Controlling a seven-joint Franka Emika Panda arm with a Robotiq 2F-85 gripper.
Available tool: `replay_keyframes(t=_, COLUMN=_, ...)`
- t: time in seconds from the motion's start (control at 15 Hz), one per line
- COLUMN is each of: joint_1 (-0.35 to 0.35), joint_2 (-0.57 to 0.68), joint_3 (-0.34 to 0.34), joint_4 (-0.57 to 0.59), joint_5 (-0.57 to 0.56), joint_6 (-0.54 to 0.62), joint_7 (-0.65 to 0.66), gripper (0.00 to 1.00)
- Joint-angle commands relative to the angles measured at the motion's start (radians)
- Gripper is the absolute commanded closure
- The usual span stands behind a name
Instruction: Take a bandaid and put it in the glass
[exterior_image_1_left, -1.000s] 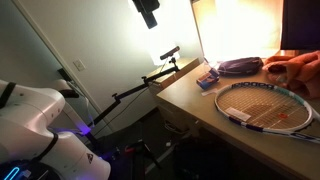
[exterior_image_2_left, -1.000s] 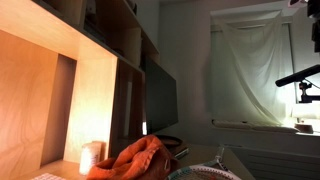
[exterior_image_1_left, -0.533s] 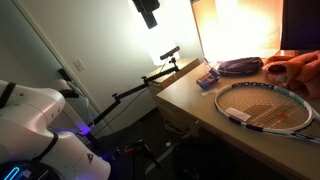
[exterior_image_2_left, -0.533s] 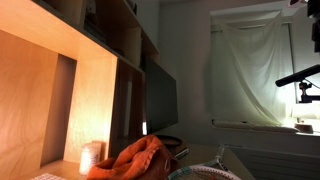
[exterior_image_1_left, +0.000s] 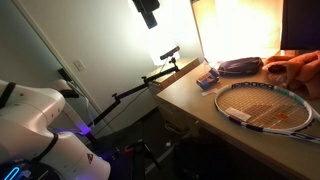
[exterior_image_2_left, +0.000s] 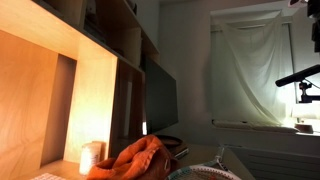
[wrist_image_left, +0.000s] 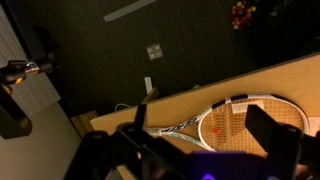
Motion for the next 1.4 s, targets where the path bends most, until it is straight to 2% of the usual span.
replay_keyframes(t=0.0, joint_1=0.014, joint_2=0.001, joint_3=-0.011, joint_4=0.003, joint_5=-0.005, joint_6=-0.004, joint_7=0.004, gripper=0.00)
replay_keyframes(t=1.33, joint_1=0.018, joint_2=0.011, joint_3=-0.002, joint_4=0.022, joint_5=-0.018, joint_6=-0.009, joint_7=0.005, gripper=0.00)
